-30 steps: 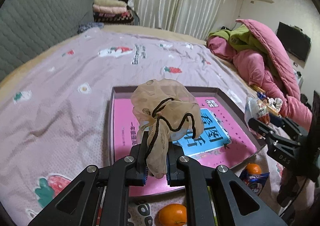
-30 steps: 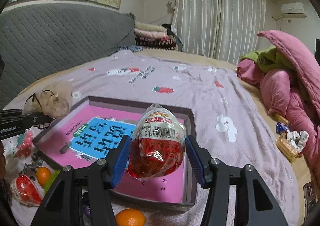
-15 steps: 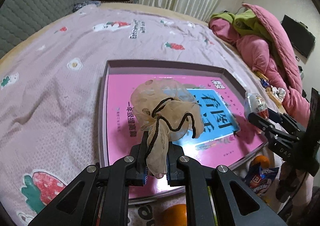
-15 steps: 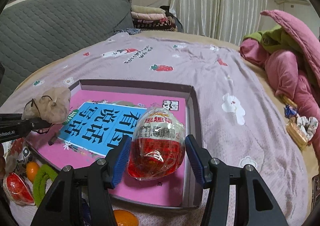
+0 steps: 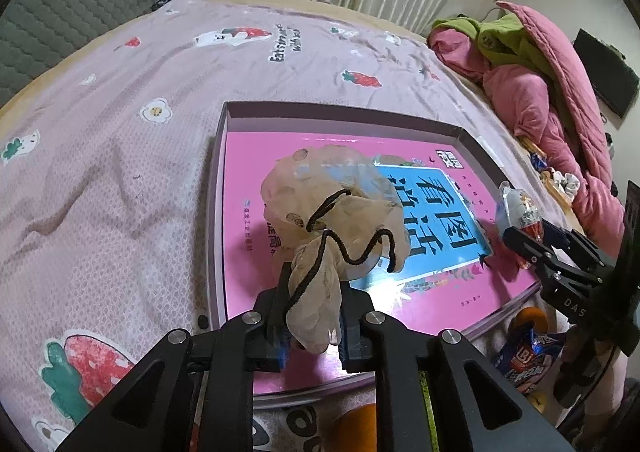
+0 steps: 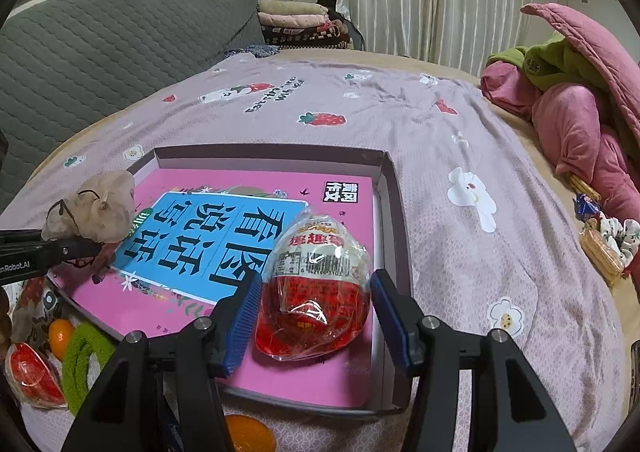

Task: Organize objects
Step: 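Open the left tool dropping the bag while the right tool releases the egg into the tray, then withdraw both open tools back from the tray toward the remaining items, then move the right tool to the walnut while the left tool reaches the large white egg, then close the right tool on the walnut while the left tool grips the white egg, then lift and carry the walnut and white egg toward the grey tray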

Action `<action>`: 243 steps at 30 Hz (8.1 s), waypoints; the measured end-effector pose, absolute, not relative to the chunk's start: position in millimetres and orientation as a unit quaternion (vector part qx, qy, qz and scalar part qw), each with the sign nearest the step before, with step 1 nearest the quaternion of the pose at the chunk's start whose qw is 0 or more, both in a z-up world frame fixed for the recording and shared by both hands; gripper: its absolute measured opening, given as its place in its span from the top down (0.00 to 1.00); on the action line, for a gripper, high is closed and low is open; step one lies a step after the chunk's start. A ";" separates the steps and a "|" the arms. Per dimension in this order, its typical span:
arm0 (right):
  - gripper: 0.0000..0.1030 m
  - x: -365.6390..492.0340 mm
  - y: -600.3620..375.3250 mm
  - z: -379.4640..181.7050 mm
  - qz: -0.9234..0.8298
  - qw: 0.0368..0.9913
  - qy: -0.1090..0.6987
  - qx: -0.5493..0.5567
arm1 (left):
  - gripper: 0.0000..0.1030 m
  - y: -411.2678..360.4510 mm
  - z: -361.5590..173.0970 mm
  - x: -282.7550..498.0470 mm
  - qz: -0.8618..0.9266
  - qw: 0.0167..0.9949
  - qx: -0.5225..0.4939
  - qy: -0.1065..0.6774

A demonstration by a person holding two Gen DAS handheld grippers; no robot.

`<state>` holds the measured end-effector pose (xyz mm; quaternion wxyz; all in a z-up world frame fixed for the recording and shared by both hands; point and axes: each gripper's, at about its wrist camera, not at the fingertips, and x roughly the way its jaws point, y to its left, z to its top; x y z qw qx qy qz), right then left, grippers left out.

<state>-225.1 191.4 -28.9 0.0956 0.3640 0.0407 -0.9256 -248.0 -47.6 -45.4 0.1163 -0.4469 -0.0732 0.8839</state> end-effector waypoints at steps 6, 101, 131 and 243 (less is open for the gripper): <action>0.45 -225.7 188.8 -33.0 -0.923 0.092 0.052 0.371 | 0.80 -47.2 -45.0 -246.7 0.884 0.114 -0.447 -0.070; 0.19 -54.5 171.3 -0.9 -0.964 0.123 0.068 0.228 | 0.28 -38.3 -3.8 -67.2 0.950 0.119 -0.290 0.002; 0.19 -32.4 168.4 -19.6 -0.952 0.123 0.081 0.268 | 0.28 -52.0 -28.9 -49.0 0.937 0.114 -0.331 0.008; 0.68 -43.8 176.3 -10.2 -0.958 0.160 0.056 0.233 | 0.45 -60.6 1.6 -54.3 0.964 0.129 -0.230 -0.019</action>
